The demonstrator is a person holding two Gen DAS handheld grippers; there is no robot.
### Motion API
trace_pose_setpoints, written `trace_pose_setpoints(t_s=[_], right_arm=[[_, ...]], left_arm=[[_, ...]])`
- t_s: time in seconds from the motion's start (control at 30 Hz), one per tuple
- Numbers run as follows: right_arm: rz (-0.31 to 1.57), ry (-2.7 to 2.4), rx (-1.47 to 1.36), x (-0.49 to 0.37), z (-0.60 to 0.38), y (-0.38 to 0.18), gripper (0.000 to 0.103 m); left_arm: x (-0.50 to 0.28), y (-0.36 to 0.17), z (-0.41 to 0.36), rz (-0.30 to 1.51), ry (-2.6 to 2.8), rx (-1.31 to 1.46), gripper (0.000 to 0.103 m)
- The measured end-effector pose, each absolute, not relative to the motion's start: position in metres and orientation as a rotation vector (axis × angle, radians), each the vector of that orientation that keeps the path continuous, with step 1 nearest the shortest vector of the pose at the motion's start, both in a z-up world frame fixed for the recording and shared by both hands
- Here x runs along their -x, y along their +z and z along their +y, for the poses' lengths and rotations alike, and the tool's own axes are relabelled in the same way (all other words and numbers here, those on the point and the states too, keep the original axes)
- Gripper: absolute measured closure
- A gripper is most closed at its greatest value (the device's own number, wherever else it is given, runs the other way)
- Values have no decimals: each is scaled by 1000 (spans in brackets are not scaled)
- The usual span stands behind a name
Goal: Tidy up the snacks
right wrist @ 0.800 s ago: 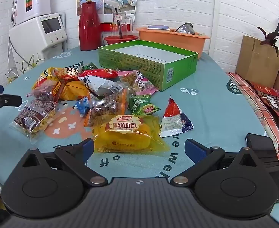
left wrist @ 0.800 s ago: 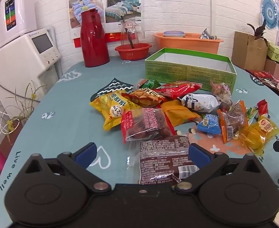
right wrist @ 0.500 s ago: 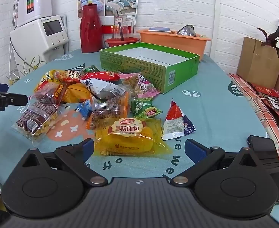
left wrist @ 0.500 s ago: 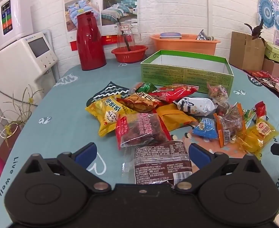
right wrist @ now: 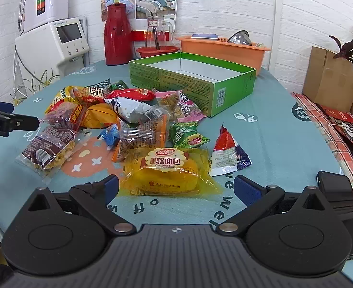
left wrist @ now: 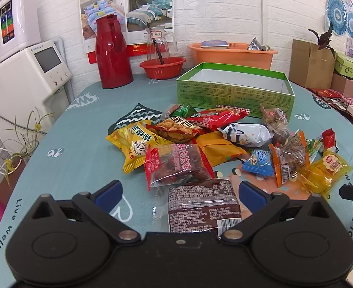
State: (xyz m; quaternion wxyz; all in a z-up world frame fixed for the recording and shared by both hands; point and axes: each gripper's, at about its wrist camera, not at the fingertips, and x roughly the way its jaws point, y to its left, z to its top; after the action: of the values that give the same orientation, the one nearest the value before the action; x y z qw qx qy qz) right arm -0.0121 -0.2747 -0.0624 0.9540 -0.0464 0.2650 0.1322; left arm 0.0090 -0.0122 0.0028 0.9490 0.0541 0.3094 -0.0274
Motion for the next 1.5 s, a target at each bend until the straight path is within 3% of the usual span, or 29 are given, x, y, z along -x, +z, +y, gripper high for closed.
trace_pose_setpoints(t_s=[1.5], right_arm=[[556, 290, 89, 5, -272, -71, 0]], left_arm=[[-16, 3, -18, 657, -74, -107, 0]])
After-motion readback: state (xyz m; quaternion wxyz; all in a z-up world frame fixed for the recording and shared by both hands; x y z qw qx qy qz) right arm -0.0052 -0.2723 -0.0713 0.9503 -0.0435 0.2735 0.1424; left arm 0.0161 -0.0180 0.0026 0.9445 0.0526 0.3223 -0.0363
